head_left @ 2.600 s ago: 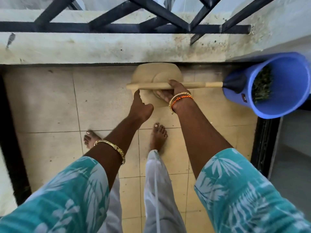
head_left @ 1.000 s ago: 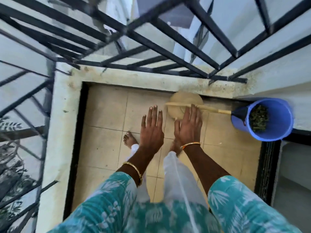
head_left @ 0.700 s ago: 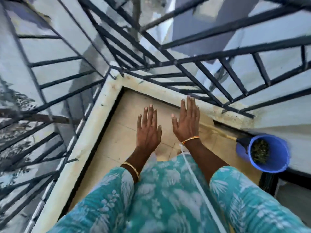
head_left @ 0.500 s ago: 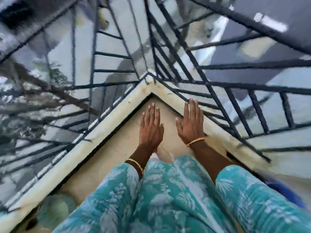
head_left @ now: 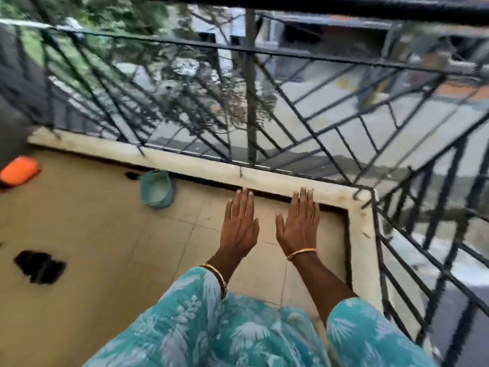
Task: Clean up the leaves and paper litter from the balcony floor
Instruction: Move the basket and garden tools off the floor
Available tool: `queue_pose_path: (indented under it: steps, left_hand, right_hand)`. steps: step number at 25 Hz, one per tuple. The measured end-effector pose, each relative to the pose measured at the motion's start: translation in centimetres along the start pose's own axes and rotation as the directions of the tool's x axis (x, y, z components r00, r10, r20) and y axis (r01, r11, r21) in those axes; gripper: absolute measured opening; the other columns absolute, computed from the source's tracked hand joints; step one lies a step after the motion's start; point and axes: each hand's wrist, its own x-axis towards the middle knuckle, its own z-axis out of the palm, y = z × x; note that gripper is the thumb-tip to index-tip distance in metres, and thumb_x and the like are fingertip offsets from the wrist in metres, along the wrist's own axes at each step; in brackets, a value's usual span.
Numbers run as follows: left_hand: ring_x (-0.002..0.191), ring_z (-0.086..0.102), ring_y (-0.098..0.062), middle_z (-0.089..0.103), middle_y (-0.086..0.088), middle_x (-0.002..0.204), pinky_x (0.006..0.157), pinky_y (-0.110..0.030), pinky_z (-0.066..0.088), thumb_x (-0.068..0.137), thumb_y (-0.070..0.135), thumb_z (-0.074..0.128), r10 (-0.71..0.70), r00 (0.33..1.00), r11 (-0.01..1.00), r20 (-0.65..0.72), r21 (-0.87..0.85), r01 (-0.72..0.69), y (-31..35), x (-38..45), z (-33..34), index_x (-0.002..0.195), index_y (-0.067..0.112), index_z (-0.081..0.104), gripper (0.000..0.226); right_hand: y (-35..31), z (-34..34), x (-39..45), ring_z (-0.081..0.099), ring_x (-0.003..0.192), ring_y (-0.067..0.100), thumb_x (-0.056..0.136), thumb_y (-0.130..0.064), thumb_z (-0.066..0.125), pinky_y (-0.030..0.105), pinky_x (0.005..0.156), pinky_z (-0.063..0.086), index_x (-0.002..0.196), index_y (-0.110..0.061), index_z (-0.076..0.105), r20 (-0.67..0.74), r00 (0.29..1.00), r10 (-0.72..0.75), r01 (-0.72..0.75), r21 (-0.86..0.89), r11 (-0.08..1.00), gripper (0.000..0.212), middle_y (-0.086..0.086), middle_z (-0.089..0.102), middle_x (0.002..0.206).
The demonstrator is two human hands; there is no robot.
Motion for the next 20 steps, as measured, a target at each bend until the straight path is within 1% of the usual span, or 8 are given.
queue_pose_path:
  steps: [2, 5, 9, 11, 13, 15, 18, 20]
  left_hand:
    - [0.139, 0.034, -0.035, 0.033, -0.021, 0.151, 0.11, -0.049, 0.033, 0.087, 0.032, 0.036, -0.125, 0.992, 0.992, 0.007, -0.021, 0.125, -3.6, -1.9, -0.8, 0.144, 0.0, 0.03, 0.066]
    - [0.137, 0.037, -0.036, 0.036, -0.023, 0.149, 0.108, -0.051, 0.036, 0.085, 0.03, 0.038, -0.309, 0.951, 0.95, 0.012, -0.045, 0.31, -9.5, -5.8, -1.6, 0.141, -0.002, 0.04, 0.064]
    - [0.136, 0.04, -0.036, 0.04, -0.023, 0.147, 0.107, -0.052, 0.036, 0.084, 0.03, 0.038, -0.47, 0.883, 0.882, 0.014, -0.022, 0.47, -18.4, -11.9, -2.7, 0.139, -0.001, 0.042, 0.064]
    - [0.134, 0.042, -0.036, 0.042, -0.023, 0.145, 0.106, -0.051, 0.037, 0.083, 0.031, 0.038, -0.546, 0.838, 0.838, 0.026, 0.001, 0.546, -23.9, -14.6, -3.6, 0.138, -0.001, 0.045, 0.064]
    - [0.133, 0.043, -0.037, 0.044, -0.023, 0.144, 0.106, -0.051, 0.036, 0.082, 0.031, 0.037, -0.627, 0.779, 0.779, 0.027, 0.009, 0.627, -29.2, -17.0, -4.7, 0.138, -0.002, 0.047, 0.065]
    - [0.133, 0.043, -0.037, 0.044, -0.024, 0.144, 0.106, -0.051, 0.036, 0.082, 0.032, 0.036, -0.666, 0.745, 0.746, 0.015, 0.008, 0.666, -34.0, -19.3, -5.9, 0.137, -0.002, 0.047, 0.066]
    - [0.134, 0.042, -0.037, 0.042, -0.024, 0.145, 0.106, -0.05, 0.035, 0.083, 0.033, 0.035, -0.708, 0.705, 0.704, -0.038, 0.046, 0.709, -40.7, -21.1, -7.3, 0.138, -0.003, 0.045, 0.066]
    - [0.138, 0.035, -0.036, 0.035, -0.024, 0.15, 0.111, -0.049, 0.029, 0.087, 0.033, 0.038, -0.755, 0.652, 0.651, -0.069, 0.046, 0.758, -45.3, -21.1, -8.3, 0.142, -0.002, 0.039, 0.066]
  right_hand:
    - [-4.0, 0.9, 0.5, 0.017, 0.14, 0.032, 0.089, -0.04, 0.032, 0.046, 0.112, 0.011, 0.14, 0.0, 0.034, 0.005, 0.995, -0.097, 0.096, 0.034, 0.995, 0.064, 0.02, 0.027, 0.15]
    - [-11.0, 2.7, 0.0, 0.015, 0.142, 0.031, 0.092, -0.04, 0.03, 0.046, 0.114, 0.012, 0.139, -0.002, 0.034, 0.036, 0.967, -0.254, 0.25, 0.09, 0.964, 0.061, 0.019, 0.027, 0.151]
    - [-21.9, 6.4, -2.2, 0.022, 0.138, 0.034, 0.091, -0.04, 0.033, 0.049, 0.111, 0.018, 0.135, 0.0, 0.038, 0.092, 0.888, -0.451, 0.435, 0.155, 0.887, 0.059, 0.022, 0.033, 0.147]
    - [-27.6, 8.4, -3.8, 0.022, 0.138, 0.034, 0.091, -0.04, 0.034, 0.05, 0.11, 0.019, 0.134, 0.0, 0.04, 0.113, 0.858, -0.501, 0.479, 0.178, 0.86, 0.059, 0.022, 0.034, 0.146]
    - [-33.1, 10.1, -5.3, 0.023, 0.136, 0.033, 0.09, -0.04, 0.033, 0.051, 0.109, 0.025, 0.133, 0.001, 0.043, 0.139, 0.829, -0.541, 0.512, 0.2, 0.836, 0.06, 0.022, 0.037, 0.144]
    - [-38.0, 11.3, -6.6, 0.024, 0.137, 0.033, 0.089, -0.041, 0.031, 0.052, 0.108, 0.026, 0.134, 0.001, 0.043, 0.176, 0.794, -0.582, 0.541, 0.233, 0.808, 0.062, 0.022, 0.037, 0.145]
    - [-45.1, 12.9, -6.5, 0.028, 0.137, 0.034, 0.088, -0.041, 0.031, 0.05, 0.109, 0.023, 0.136, 0.0, 0.041, 0.189, 0.749, -0.635, 0.586, 0.257, 0.768, 0.064, 0.021, 0.036, 0.146]
    - [-50.0, 14.2, -5.2, 0.031, 0.136, 0.035, 0.088, -0.042, 0.03, 0.051, 0.108, 0.026, 0.135, 0.0, 0.042, 0.195, 0.709, -0.678, 0.632, 0.25, 0.733, 0.064, 0.021, 0.037, 0.145]
